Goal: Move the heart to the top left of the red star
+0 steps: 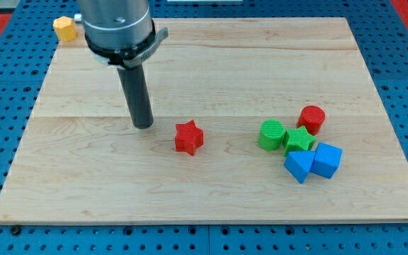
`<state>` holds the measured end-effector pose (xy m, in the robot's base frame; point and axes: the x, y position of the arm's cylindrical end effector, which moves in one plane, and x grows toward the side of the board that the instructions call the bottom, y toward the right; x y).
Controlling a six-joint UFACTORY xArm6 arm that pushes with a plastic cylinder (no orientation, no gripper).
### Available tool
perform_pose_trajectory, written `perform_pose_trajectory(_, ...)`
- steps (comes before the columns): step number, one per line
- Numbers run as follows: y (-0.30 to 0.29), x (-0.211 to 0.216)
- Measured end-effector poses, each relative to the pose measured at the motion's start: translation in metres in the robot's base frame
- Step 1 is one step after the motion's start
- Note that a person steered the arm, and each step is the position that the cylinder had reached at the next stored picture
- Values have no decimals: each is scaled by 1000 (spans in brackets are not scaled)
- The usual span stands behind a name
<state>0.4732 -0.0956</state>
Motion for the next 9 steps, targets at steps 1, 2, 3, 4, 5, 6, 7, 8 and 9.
perform_pose_trajectory(1, 63, 26)
perform_pose_trajectory(2, 148, 26)
perform_pose_trajectory(3, 172, 26)
perform_pose_trajectory(4, 81, 19)
perform_pose_trajectory(5, 39, -37)
perform_pose_trajectory(6, 39, -109)
perform_pose_trajectory(7, 39, -184)
perform_pose_trajectory(8, 7, -281)
perform_pose_trajectory(9, 2, -282)
